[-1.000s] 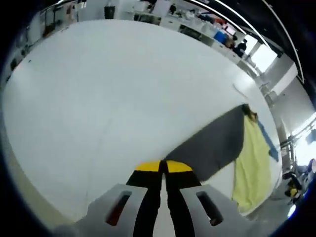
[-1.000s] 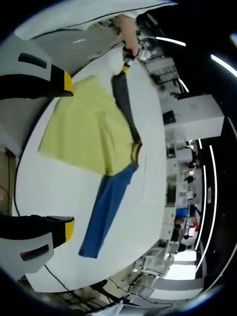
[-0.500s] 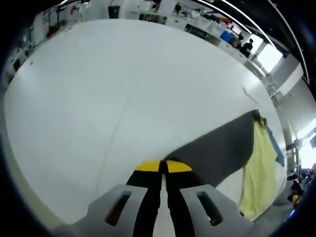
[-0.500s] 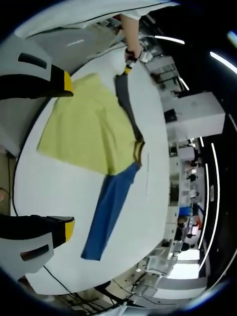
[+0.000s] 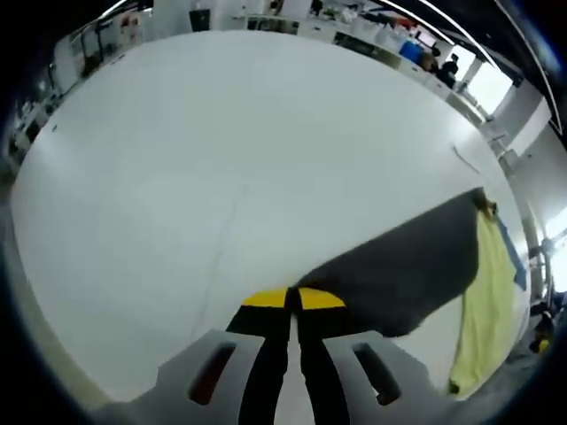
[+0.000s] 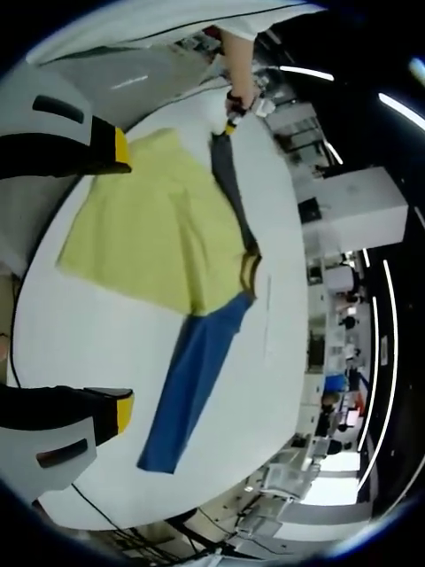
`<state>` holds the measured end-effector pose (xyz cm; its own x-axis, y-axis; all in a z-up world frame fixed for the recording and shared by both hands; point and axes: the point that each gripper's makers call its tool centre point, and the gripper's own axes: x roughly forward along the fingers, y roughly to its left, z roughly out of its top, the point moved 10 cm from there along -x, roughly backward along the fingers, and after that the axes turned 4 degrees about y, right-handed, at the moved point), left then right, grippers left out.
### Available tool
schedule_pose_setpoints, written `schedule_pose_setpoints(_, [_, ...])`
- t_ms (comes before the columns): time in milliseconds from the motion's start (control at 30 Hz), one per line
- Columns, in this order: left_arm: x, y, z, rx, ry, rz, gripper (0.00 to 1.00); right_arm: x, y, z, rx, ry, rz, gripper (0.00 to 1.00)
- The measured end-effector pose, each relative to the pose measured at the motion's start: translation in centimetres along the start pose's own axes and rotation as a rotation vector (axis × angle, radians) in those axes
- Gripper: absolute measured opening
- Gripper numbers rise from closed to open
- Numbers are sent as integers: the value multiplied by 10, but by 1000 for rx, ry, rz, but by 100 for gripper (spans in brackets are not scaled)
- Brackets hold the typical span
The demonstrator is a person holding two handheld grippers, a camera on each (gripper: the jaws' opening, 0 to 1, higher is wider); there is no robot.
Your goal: Fold the garment on the visible template until the final outline fits inside the template.
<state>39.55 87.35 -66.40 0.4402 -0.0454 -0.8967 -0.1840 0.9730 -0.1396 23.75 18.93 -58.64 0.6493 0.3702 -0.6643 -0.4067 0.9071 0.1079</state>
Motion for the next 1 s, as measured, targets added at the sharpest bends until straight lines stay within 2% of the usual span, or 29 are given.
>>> schedule_pose_setpoints(500, [20, 5, 16, 30, 9, 48, 0, 12, 0, 1, 7, 28, 9, 99])
schedule_pose_setpoints(1000, [32, 8, 36, 63, -20, 92, 0, 21, -2, 4, 26, 22, 17, 99])
